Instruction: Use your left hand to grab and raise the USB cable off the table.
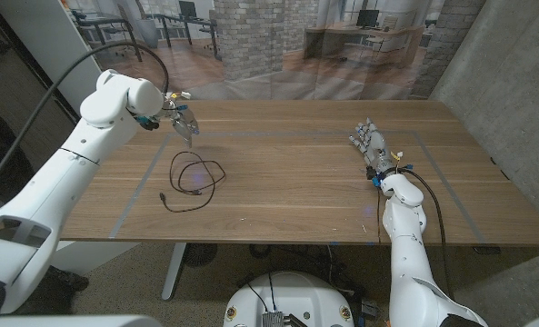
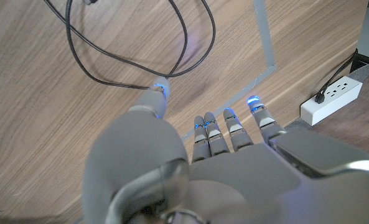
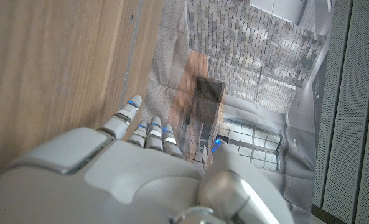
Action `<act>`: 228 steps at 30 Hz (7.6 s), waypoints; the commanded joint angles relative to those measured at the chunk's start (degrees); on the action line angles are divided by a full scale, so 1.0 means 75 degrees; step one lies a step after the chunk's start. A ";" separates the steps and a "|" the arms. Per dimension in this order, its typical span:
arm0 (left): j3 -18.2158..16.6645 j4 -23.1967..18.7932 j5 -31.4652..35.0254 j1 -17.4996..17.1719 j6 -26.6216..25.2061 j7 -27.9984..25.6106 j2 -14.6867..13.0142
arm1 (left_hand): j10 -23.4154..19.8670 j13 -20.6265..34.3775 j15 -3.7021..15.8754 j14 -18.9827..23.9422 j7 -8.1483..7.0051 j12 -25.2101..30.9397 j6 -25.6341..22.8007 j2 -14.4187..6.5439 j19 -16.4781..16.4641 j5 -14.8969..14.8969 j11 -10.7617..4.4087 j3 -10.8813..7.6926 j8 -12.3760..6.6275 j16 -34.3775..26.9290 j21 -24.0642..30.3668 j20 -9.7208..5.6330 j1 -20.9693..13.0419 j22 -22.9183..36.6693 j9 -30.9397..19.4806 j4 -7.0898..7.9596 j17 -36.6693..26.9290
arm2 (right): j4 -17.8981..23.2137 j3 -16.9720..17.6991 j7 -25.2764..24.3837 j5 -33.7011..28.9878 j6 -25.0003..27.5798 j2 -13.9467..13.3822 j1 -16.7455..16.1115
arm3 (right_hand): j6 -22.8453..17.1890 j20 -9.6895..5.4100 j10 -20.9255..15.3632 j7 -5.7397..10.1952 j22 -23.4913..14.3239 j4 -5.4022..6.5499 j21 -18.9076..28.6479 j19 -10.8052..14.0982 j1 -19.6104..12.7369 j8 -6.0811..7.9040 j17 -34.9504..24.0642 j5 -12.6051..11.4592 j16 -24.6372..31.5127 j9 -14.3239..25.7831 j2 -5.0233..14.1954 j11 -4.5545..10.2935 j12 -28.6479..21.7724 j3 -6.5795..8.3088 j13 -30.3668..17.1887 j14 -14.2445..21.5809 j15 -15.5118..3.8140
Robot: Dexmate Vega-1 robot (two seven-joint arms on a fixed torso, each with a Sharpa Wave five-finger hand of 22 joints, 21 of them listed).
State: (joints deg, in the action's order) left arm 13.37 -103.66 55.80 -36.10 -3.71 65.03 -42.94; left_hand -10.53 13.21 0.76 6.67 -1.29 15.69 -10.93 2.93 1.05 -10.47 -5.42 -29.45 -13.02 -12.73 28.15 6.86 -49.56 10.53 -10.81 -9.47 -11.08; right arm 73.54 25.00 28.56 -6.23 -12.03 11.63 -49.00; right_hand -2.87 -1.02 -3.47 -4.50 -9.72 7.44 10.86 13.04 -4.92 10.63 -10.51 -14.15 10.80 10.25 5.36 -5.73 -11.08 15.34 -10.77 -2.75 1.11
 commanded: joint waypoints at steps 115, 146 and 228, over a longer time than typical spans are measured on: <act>0.0677 0.0735 0.0603 0.0042 0.0825 0.0153 0.0305 | -0.0098 0.0379 0.0204 0.0039 0.0307 0.0076 -0.1773 -0.0635 -0.0424 -0.0016 -0.0026 0.0801 -0.0359 -0.0009 -0.0170 -0.0036 -0.1271 0.0056 -0.0034 0.0091 -0.0026 | 0.0472 -0.0054 -0.0249 -0.0065 -0.0069 0.0220 -0.0344 | 0.0006 0.0034 -0.0034 0.0155 -0.0021 0.0002 0.0053 0.0031 0.0107 0.0024 -0.0029 -0.0024 0.0035 0.0039 -0.0029 -0.0079 -0.0040 -0.0079 -0.0041 0.0009 0.0051; 0.0628 0.0804 0.1296 -0.0491 0.1041 -0.1706 0.0275 | -0.5348 0.1426 0.1732 0.7252 -0.0148 0.1698 -0.5634 -0.1227 -0.6130 0.0007 -0.0339 0.1711 -0.1339 -0.2566 0.3159 -0.2135 -0.3765 0.0344 -0.0459 0.0090 -0.0598 | 0.0454 -0.0105 -0.0657 -0.0229 -0.0256 0.0261 -0.0270 | 0.0047 0.0051 -0.0122 0.0237 -0.0024 -0.0015 0.0087 0.0155 0.0098 0.0024 -0.0026 -0.0039 0.0060 0.0039 -0.0024 -0.0071 -0.0069 -0.0082 -0.0041 0.0148 0.0072; -0.2005 0.1536 -0.4379 -0.1150 0.1533 -0.4908 0.2476 | -0.6384 0.1719 0.1650 0.9117 0.0797 0.1681 -0.5857 -0.1486 -0.7051 -0.0675 0.0180 0.1746 -0.1078 -0.2545 0.4264 -0.2244 -0.3348 0.0061 -0.0269 0.0465 -0.0647 | 0.0328 -0.0055 -0.0536 -0.0024 -0.0517 0.0294 -0.0316 | 0.0025 0.0052 -0.0133 0.0207 -0.0026 -0.0039 0.0065 0.0165 0.0083 0.0039 -0.0030 -0.0059 0.0026 0.0038 -0.0014 -0.0087 -0.0058 -0.0091 -0.0044 0.0161 0.0085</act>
State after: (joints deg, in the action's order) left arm -0.77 -92.75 26.30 -45.01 6.69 29.24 -26.12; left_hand -54.10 22.98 13.02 74.44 3.12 27.74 -53.82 -7.91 -51.38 -15.36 -4.57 -16.03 -21.17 -31.62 59.79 -7.05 -74.17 10.93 -12.76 -5.86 -15.71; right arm 75.56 24.51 24.42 -6.52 -15.67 13.60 -50.92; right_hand -2.55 -0.51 -4.00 -2.77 -9.72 7.36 11.30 13.97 -4.71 10.64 -10.51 -14.15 11.03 10.25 5.14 -6.25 -11.08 14.79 -10.77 -1.84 1.62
